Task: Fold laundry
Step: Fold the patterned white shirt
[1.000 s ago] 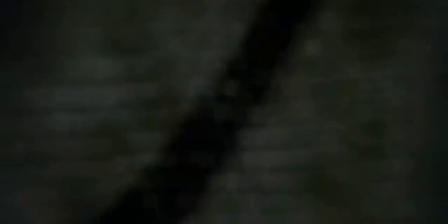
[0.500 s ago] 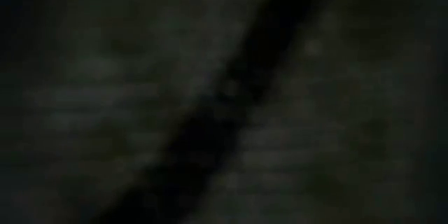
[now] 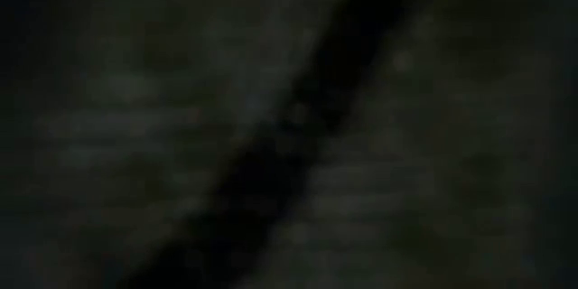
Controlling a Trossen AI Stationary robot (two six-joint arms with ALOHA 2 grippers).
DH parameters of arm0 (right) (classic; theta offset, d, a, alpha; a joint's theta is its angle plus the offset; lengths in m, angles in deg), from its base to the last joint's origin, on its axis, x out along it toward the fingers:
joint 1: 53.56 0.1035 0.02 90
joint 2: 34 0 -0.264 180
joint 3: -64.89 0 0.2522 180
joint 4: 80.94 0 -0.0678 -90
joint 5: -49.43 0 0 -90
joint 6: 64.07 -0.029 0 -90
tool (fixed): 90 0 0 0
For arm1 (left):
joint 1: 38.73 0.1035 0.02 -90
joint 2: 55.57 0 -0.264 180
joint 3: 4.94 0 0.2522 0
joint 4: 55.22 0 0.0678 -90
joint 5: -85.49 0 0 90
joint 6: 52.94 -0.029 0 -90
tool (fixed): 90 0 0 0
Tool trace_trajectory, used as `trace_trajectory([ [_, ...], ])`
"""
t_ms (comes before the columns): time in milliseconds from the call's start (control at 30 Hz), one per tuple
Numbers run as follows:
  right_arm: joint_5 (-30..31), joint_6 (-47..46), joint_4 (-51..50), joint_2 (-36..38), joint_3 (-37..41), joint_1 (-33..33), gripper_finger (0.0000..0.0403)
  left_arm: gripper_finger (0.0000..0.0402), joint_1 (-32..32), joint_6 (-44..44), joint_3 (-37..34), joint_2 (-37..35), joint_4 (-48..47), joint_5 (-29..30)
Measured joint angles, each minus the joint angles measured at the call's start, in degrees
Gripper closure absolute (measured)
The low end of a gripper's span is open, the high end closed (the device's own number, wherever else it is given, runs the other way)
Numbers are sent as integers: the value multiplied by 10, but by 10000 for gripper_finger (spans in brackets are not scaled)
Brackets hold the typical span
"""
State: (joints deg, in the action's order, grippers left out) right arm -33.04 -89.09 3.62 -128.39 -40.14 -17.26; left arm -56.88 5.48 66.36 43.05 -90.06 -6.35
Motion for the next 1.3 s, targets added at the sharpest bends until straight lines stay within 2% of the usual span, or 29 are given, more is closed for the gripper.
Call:
trace_trajectory([
  [233, -11, 30, 6, 0, 28, -42, 240, 401, -2, -5, 0, -40, -6, 24],
  [633, -36, 44, 13, 0, 44, -41, 240, 395, -5, -6, 0, -36, -9, 34],
  [733, -37, 44, 23, 0, 44, -41, 240, 371, -5, -21, 0, -31, -9, 41],
  [1067, -47, 44, 26, 0, 44, -41, 240, 255, 2, -22, 0, 18, -12, 43],
  [1300, -47, 54, 27, 0, 44, -41, 240, 215, 21, -20, 0, 22, -12, 53],
])
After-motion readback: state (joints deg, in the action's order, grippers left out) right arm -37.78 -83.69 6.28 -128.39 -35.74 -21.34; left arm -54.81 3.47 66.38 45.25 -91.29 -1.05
